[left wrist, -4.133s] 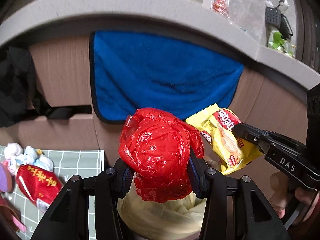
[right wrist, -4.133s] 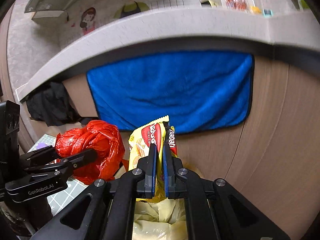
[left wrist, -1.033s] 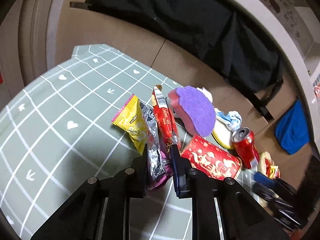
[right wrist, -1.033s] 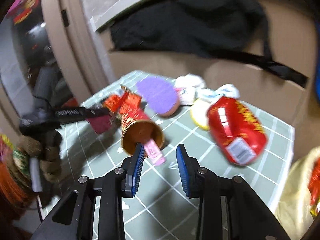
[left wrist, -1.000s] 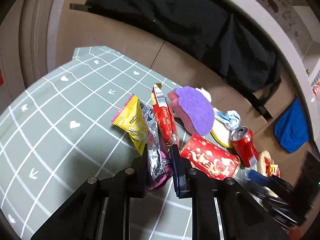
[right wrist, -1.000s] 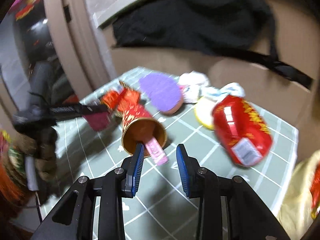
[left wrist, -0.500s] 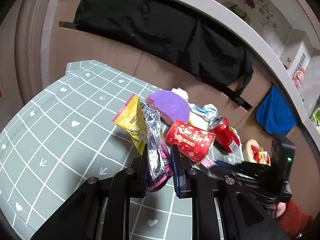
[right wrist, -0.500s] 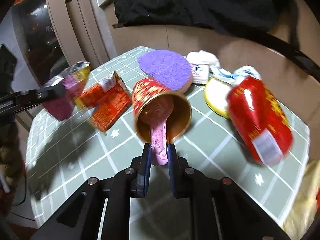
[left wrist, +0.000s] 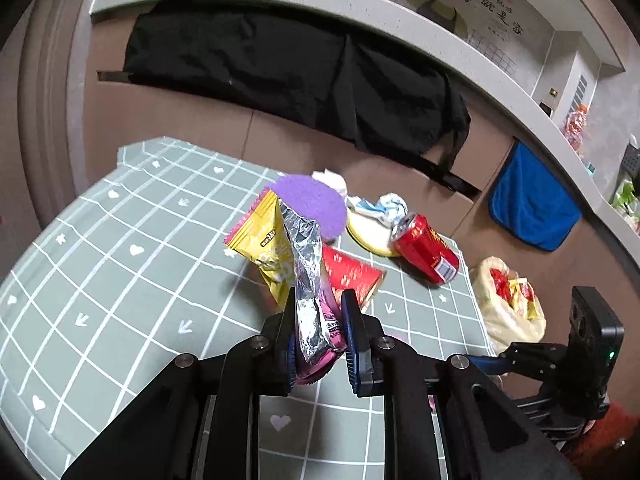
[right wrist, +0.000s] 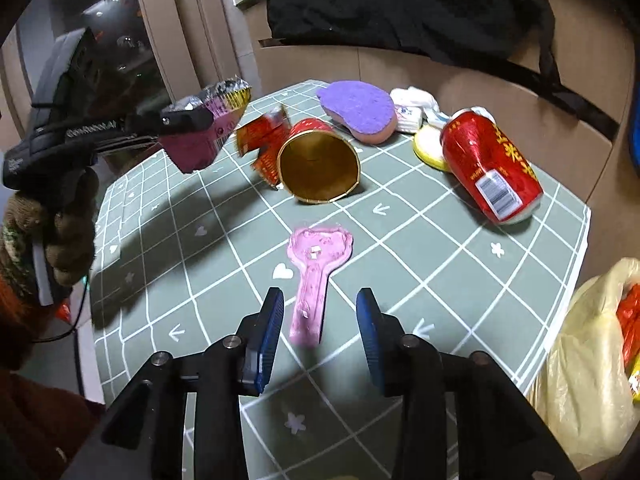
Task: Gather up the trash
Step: 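Grasp the silver-yellow candy wrappers with the left tool while the right tool grasps the pink wrapper, then carry both wrappers over the yellow bin and open both tools to drop them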
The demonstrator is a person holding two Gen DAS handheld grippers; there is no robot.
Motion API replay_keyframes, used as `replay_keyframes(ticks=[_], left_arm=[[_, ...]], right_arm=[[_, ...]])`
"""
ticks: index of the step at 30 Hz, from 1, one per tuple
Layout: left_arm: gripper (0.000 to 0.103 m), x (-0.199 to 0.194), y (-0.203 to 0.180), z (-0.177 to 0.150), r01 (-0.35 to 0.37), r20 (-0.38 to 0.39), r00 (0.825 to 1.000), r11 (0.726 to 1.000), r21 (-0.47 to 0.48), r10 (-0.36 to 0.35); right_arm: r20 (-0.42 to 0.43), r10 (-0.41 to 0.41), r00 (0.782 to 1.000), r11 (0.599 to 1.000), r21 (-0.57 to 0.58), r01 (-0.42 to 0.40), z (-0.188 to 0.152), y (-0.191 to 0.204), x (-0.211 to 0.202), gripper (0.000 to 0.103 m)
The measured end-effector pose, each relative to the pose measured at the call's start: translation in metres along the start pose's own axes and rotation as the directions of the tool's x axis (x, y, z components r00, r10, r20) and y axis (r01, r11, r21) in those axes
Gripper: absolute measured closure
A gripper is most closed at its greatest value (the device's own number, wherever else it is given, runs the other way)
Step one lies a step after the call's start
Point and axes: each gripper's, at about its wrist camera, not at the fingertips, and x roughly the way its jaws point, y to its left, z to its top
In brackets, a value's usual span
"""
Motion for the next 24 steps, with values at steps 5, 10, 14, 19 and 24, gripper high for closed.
replay_keyframes(ticks=[5,10,14,19,24], left_arm=[[0.083,-0.007,-0.007,0.006,-0.042,0.04,0.998,0.999,0.015,0.042],[0.083,-0.007,-0.014,0.007,-0.051,0.046,0.998,0.998,0.037,0.049],[0.083,-0.005,-0.015,0.009,-0.057,0.041,0.998,0.998,0.038,0.055],[0.083,-0.004,-0.02,0.009,-0.068,0.045,0.997,0.997,0.032,0.067],[0.083,-0.008,-0.04,0.014,-0.089,0.092,0.993,0.992,0.092,0.08]], right_arm=[[0.004,-0.011,1.0,1.0,-0.019,0.011,0.015,0.003,0.026,0.067],[-0.011,-0.033,0.999,0.999,-0.007,0.033,0.03,0.001,0.053,0.067],[-0.049,-0.047,0.998,0.998,-0.052,0.044,0.032,0.008,0.069,0.066],[-0.005,-0.049,0.999,0.998,-0.034,0.049,0.033,0.003,0.055,0.068],[0.09,-0.048,0.995,0.998,0.04,0.045,0.04,-0.011,0.016,0.068]])
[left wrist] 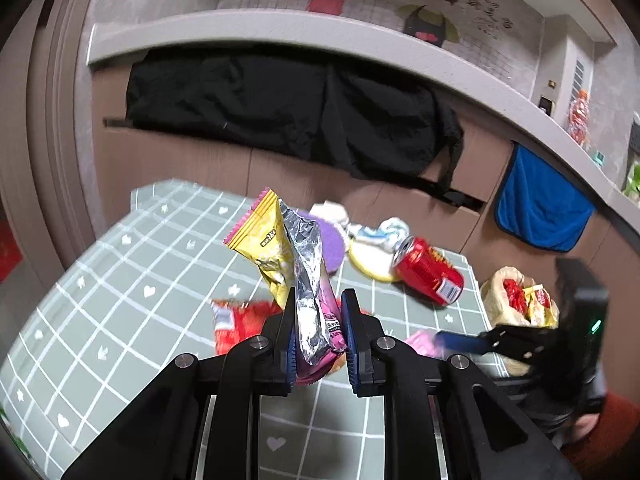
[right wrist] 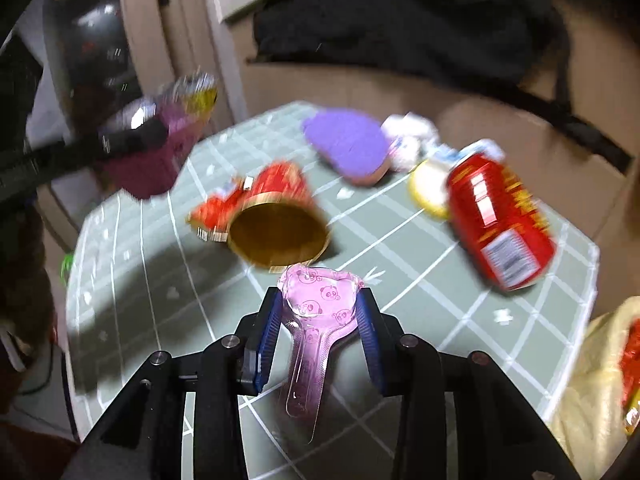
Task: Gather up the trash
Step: 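Carry both wrappers over the yellow bin and open both tools to drop them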
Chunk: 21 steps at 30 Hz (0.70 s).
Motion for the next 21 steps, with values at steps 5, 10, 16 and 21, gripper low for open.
replay_keyframes(ticks=[5,10,16,21], left_arm=[[0.083,-0.01,-0.041,0.022,0.008,0.092,0.996,0.997,0.083,-0.015],[0.083,-0.017,-0.094,0.047,0.011,0.187,0.981,0.985,0.17,-0.043],[0.083,-0.014,-0.165,0.064,0.084,0.241,0.96,0.966,0.245,-0.144],[0.083,0.0,-0.222,0.067,0.162,0.225,0.947,0.945,0.284,-0.23]], right_arm=[[0.121,-0.039,0.992,0.998,0.062,0.032,0.017,-0.019,-0.049,0.068],[0.242,-0.107,0.964,0.991,0.109,0.083,0.03,-0.042,-0.11,0.068],[0.341,-0.239,0.909,0.969,0.144,0.201,0.03,-0.079,-0.178,0.068],[0.388,-0.339,0.857,0.939,0.194,0.284,0.018,-0.118,-0.228,0.068]])
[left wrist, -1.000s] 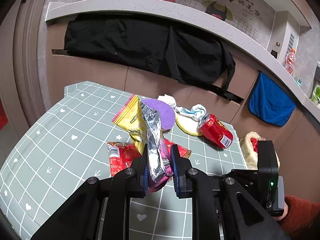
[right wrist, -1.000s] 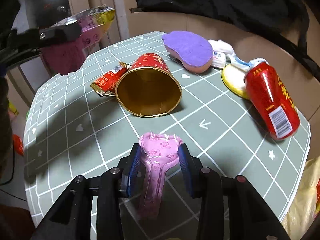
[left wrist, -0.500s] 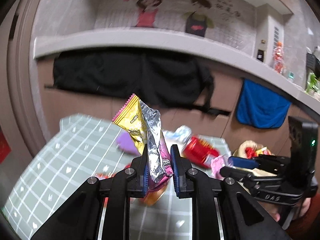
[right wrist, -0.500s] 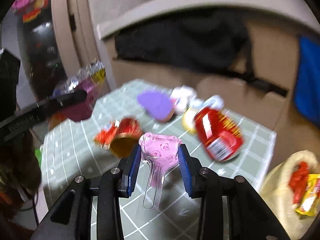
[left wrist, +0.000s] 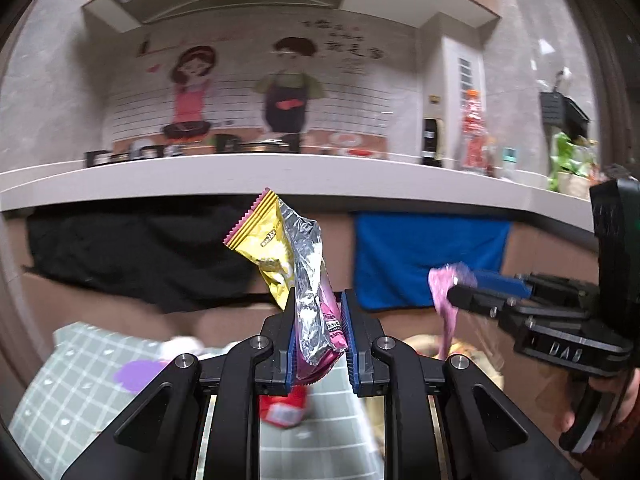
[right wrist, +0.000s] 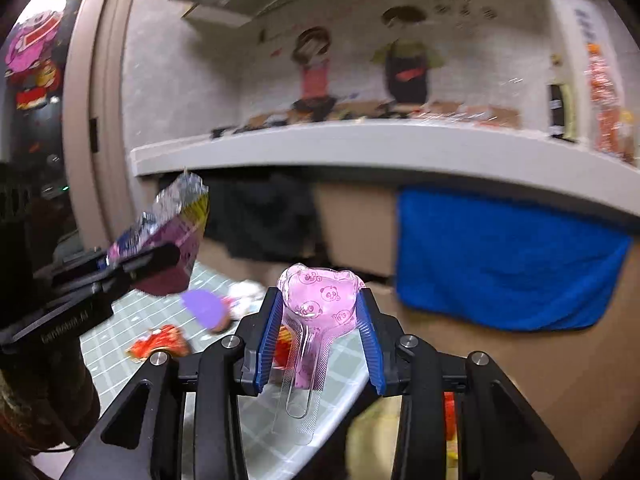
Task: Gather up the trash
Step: 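Carry both wrappers over the yellow bin and open both tools to drop them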
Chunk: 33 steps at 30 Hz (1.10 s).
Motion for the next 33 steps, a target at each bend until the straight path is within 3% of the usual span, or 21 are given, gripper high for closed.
replay_keyframes(ticks=[7,14,21,33], left_arm=[[0.083,0.045,-0.075,0.003,0.117,-0.033,0.993,0.993,0.036,-0.116],[0.083,0.08,-0.118,-0.01,0.215,-0.065,0.974,0.977,-0.002,-0.215],[0.083,0.109,-0.135,-0.026,0.246,-0.121,0.962,0.969,-0.005,-0.245],[0.083,0.16,-0.127,-0.046,0.249,-0.195,0.947,0.967,-0.061,-0.256]], right_arm=[[0.048,-0.147,0.988,0.988,0.047,0.145,-0.002,-0.072,-0.04,0.068],[0.049,-0.234,0.971,0.967,0.11,0.228,-0.02,-0.126,-0.058,0.068],[0.025,-0.266,0.964,0.956,0.138,0.261,-0.037,-0.148,-0.051,0.068],[-0.051,-0.247,0.968,0.953,0.167,0.252,-0.065,-0.167,-0.006,0.068]])
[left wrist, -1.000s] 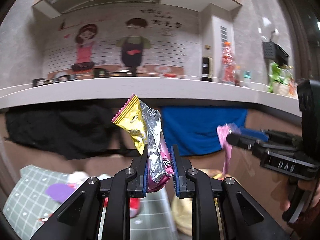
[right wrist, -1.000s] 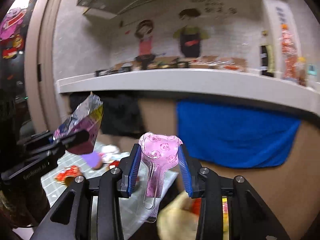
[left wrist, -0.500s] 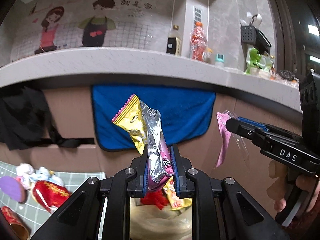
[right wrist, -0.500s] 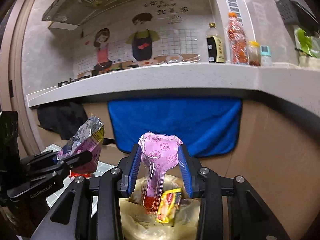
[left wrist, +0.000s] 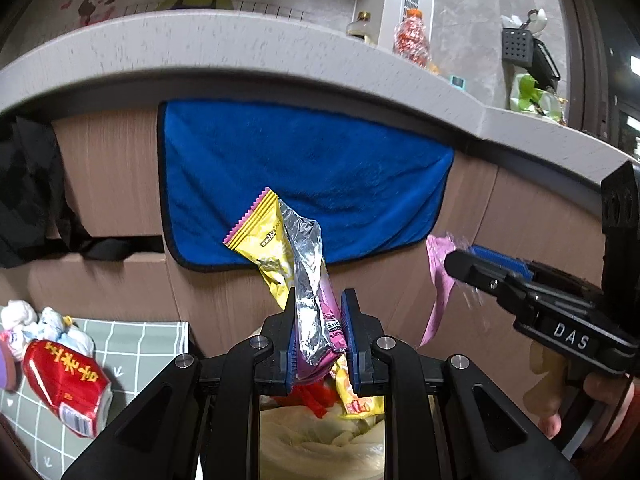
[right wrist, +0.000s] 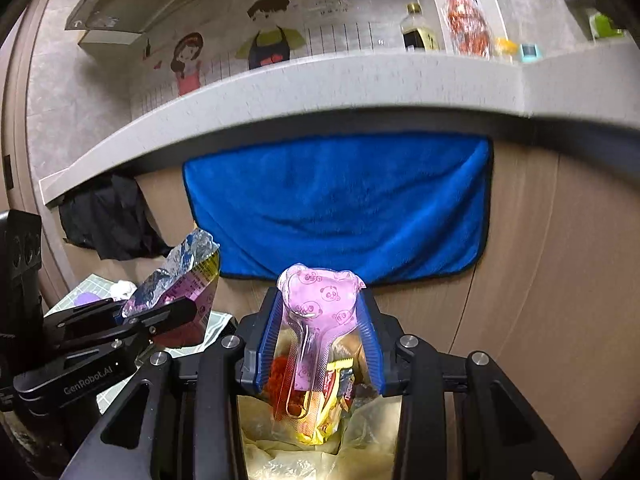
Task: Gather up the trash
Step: 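Carry both wrappers over the yellow bin and open both tools to drop them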
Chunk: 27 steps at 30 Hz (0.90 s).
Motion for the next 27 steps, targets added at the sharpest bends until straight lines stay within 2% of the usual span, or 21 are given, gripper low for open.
replay_keyframes(ticks=[3,4,5,7,8,14,17,20,23,27], left_arm=[[0.082,0.011,0.004,-0.003,0.032,-0.01,0.999,0.999,-0.012,-0.032],[0.076,0.016,0.006,-0.003,0.062,-0.014,0.998,0.998,-0.017,-0.063],[0.059,0.021,0.008,-0.003,0.095,-0.028,0.995,0.995,-0.023,-0.096],[0.041,0.029,0.013,-0.005,0.123,-0.054,0.991,0.992,-0.039,-0.125],[0.041,0.032,0.016,-0.006,0.129,-0.063,0.989,0.99,-0.05,-0.132],[0.041,0.024,0.04,-0.01,0.082,-0.085,0.992,0.989,-0.121,-0.093],[0.041,0.001,0.058,-0.005,0.022,-0.068,0.997,0.99,-0.141,-0.032],[0.041,-0.028,0.076,-0.003,-0.052,-0.043,0.998,0.989,-0.14,0.046],[0.041,-0.056,0.09,-0.003,-0.13,-0.027,0.991,0.983,-0.133,0.128],[0.041,-0.099,0.112,-0.008,-0.201,0.006,0.979,0.97,-0.136,0.203]], right_arm=[[-0.022,-0.002,1.0,1.0,0.011,0.002,-0.008,-0.003,0.012,0.067],[-0.021,0.006,1.0,1.0,0.017,-0.006,-0.01,-0.005,0.014,0.067],[-0.02,0.014,1.0,1.0,0.02,-0.014,-0.012,-0.005,0.016,0.066],[-0.034,0.023,0.999,0.999,0.034,-0.022,-0.017,-0.008,0.024,0.062],[-0.044,0.032,0.999,0.999,0.04,-0.03,-0.018,-0.009,0.027,0.059],[-0.099,0.054,0.994,0.993,0.107,-0.043,-0.027,-0.013,0.037,0.058],[-0.097,0.05,0.994,0.992,0.123,-0.038,-0.027,-0.011,0.029,0.058],[-0.093,0.01,0.996,0.995,0.099,0.0,-0.024,-0.003,0.018,0.058],[-0.075,-0.008,0.997,0.996,0.087,0.014,-0.022,0.007,0.007,0.058],[-0.054,0.011,0.998,0.996,0.085,-0.006,-0.019,0.029,-0.005,0.058]])
